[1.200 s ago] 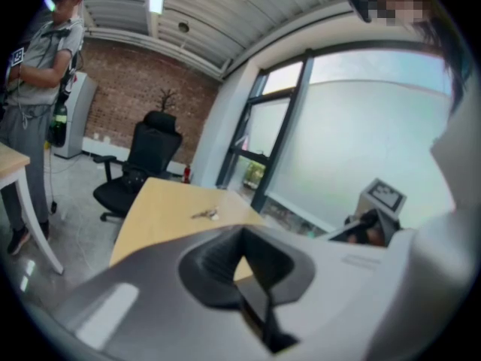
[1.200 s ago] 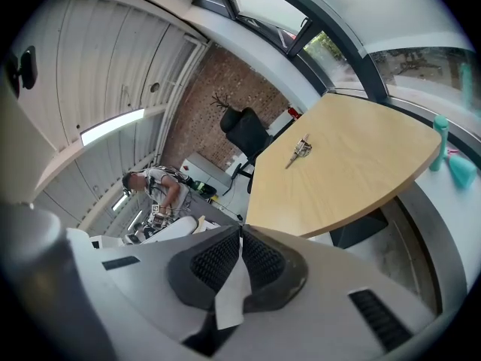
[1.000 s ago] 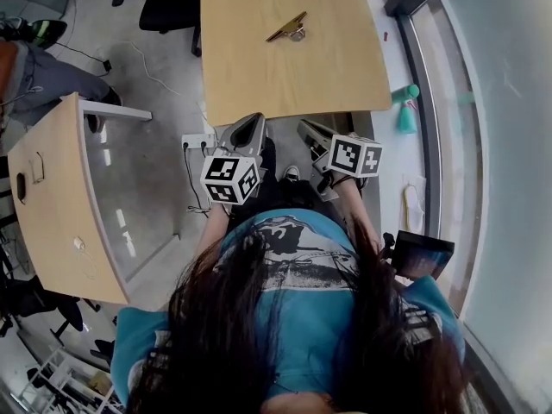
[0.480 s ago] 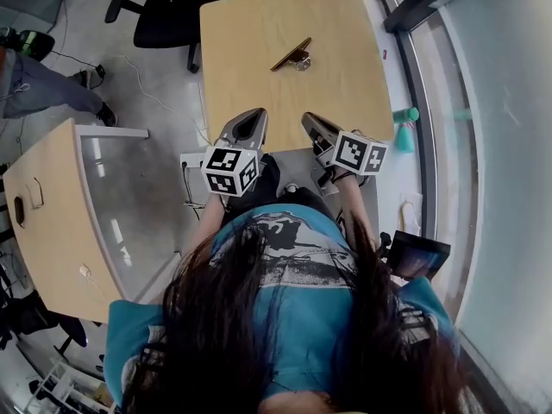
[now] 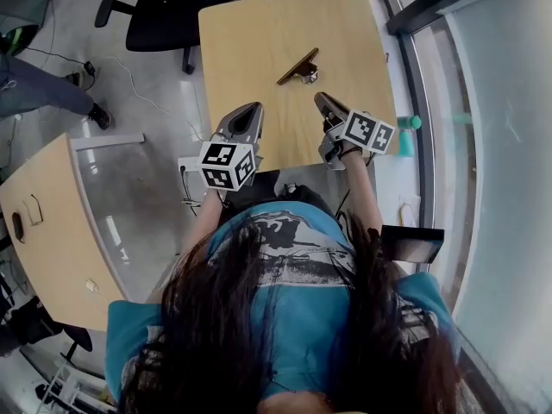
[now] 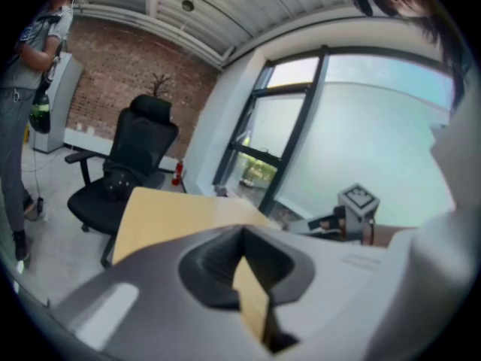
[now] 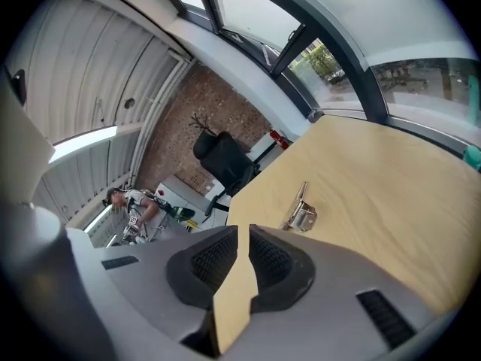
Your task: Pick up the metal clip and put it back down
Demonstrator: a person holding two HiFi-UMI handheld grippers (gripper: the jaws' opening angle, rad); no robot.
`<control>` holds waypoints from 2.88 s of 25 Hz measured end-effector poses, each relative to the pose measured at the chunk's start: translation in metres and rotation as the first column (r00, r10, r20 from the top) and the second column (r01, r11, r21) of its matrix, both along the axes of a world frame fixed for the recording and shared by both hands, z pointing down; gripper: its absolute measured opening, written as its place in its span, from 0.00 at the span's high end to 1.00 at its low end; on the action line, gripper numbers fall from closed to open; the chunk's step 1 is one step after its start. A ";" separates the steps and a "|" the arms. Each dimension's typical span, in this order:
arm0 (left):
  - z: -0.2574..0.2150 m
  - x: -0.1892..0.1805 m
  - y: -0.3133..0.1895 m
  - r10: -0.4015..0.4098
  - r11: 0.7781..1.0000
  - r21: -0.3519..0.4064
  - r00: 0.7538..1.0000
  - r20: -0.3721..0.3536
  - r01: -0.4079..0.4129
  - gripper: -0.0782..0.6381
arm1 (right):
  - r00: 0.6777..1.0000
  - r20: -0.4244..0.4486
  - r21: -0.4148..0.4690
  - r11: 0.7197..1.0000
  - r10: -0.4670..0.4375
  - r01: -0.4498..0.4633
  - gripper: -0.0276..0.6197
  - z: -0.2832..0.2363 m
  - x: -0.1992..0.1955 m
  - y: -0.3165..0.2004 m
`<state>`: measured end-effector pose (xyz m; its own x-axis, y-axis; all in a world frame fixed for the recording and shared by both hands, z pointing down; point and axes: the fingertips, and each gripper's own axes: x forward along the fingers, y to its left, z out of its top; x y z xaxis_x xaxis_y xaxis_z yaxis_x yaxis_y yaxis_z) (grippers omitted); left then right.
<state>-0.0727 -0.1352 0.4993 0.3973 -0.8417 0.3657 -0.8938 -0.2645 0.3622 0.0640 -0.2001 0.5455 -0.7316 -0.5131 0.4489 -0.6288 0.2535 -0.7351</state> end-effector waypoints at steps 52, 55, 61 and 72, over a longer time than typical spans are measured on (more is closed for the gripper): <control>0.026 -0.061 -0.034 -0.032 0.997 -0.068 0.999 0.028 0.034 0.89 | 0.940 0.180 -0.431 0.882 0.291 -0.191 0.82 0.095 -0.036 -0.095; 0.021 -0.054 -0.032 -0.024 0.998 -0.054 0.999 0.026 0.026 0.89 | 0.929 0.234 -0.403 0.898 0.287 -0.176 0.82 0.070 -0.032 -0.081; 0.013 -0.037 -0.023 -0.014 0.999 -0.039 1.000 0.013 0.015 0.89 | 0.908 0.307 -0.330 0.927 0.286 -0.181 0.82 0.020 -0.015 -0.050; -0.006 0.015 -0.012 0.050 0.999 0.015 0.999 0.008 -0.050 0.89 | 0.835 0.383 -0.259 0.914 0.394 -0.313 0.82 -0.037 0.056 0.006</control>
